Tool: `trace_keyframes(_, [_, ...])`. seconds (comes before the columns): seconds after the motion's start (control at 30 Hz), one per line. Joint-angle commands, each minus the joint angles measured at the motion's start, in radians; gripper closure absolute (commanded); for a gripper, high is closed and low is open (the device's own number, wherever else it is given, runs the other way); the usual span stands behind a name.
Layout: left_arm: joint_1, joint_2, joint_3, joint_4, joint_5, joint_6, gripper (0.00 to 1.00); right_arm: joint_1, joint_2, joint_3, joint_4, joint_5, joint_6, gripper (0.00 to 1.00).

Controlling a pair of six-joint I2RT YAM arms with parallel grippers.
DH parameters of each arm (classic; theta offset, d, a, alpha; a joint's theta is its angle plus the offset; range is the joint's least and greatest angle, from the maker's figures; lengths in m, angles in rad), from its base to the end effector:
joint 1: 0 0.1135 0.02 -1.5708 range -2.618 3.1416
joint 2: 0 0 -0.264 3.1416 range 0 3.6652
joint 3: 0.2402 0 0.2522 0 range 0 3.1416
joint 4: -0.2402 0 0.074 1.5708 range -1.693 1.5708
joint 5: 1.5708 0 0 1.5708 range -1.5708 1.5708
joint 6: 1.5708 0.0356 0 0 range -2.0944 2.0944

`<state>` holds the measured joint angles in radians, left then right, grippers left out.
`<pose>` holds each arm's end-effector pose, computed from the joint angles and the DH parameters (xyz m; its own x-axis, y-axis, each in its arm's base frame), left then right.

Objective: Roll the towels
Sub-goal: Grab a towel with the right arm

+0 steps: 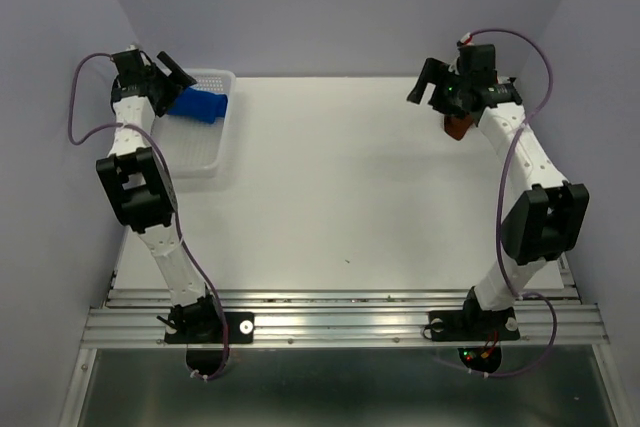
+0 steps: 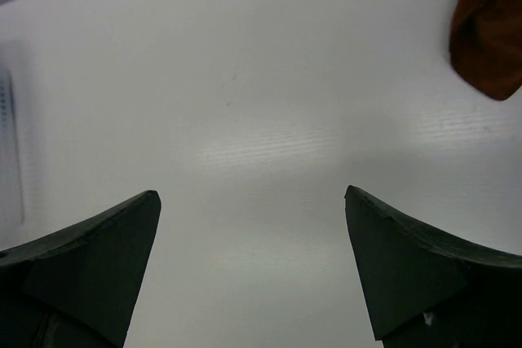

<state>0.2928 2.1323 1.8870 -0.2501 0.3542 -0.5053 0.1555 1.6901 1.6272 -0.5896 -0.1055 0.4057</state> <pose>0.4892 0.1346 0.2846 -0.4087 -0.5974 -0.6900 -0.2016 0.7964 -0.5702 0.3814 0.0636 0.3537 -0.6446 0.2962 -0.7048 0.0193 0.9279 0.3723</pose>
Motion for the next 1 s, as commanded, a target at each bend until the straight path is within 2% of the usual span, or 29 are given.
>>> trace_keyframes(0.0, [0.022, -0.127, 0.037, -0.072, -0.044, -0.006, 0.01, -0.106, 0.104, 0.149, -0.007, 0.092, -0.048, 0.00])
trace_keyframes(0.13, [0.022, -0.161, 0.066, -0.123, -0.029, 0.011, 0.01, -0.197, 0.232, 0.282, -0.039, 0.159, -0.065, 0.00])
trace_keyframes(0.23, [0.016, -0.241, 0.003, -0.092, -0.041, 0.001, 0.01, -0.250, 0.370, 0.409, -0.050, 0.214, -0.088, 0.00])
trace_keyframes(0.27, [0.011, -0.294, -0.053, -0.063, -0.041, -0.005, 0.01, -0.260, 0.455, 0.451, -0.068, 0.245, -0.096, 0.00])
trace_keyframes(0.33, [-0.004, -0.349, -0.120, -0.022, -0.038, -0.009, 0.01, -0.273, 0.544, 0.601, -0.099, 0.241, -0.114, 0.00])
trace_keyframes(0.47, [-0.052, -0.480, -0.306, 0.043, -0.092, -0.025, 0.01, -0.274, 0.721, 0.782, -0.082, 0.250, -0.177, 0.00])
trace_keyframes(0.6, [-0.106, -0.543, -0.455, 0.100, -0.069, -0.045, 0.01, -0.274, 0.816, 0.813, 0.013, 0.268, -0.231, 0.02])
trace_keyframes(0.63, [-0.118, -0.554, -0.479, 0.109, -0.060, -0.045, 0.01, -0.274, 0.819, 0.803, 0.037, 0.250, -0.244, 0.13])
trace_keyframes(0.67, [-0.127, -0.566, -0.497, 0.115, -0.060, -0.045, 0.01, -0.274, 0.826, 0.797, 0.054, 0.241, -0.254, 0.42])
trace_keyframes(0.7, [-0.147, -0.584, -0.528, 0.114, -0.061, -0.048, 0.01, -0.274, 0.820, 0.807, 0.060, 0.224, -0.255, 0.88])
trace_keyframes(0.73, [-0.156, -0.598, -0.542, 0.114, -0.066, -0.055, 0.01, -0.274, 0.819, 0.812, 0.051, 0.204, -0.260, 0.89])
trace_keyframes(0.77, [-0.167, -0.626, -0.578, 0.120, -0.070, -0.061, 0.01, -0.274, 0.778, 0.806, 0.056, 0.169, -0.268, 0.99])
trace_keyframes(0.9, [-0.219, -0.709, -0.692, 0.138, -0.081, -0.093, 0.01, -0.208, 0.578, 0.680, 0.083, 0.147, -0.396, 0.99])
trace_keyframes(0.97, [-0.244, -0.761, -0.791, 0.197, -0.013, -0.114, 0.01, -0.151, 0.441, 0.602, 0.082, 0.115, -0.462, 0.99])
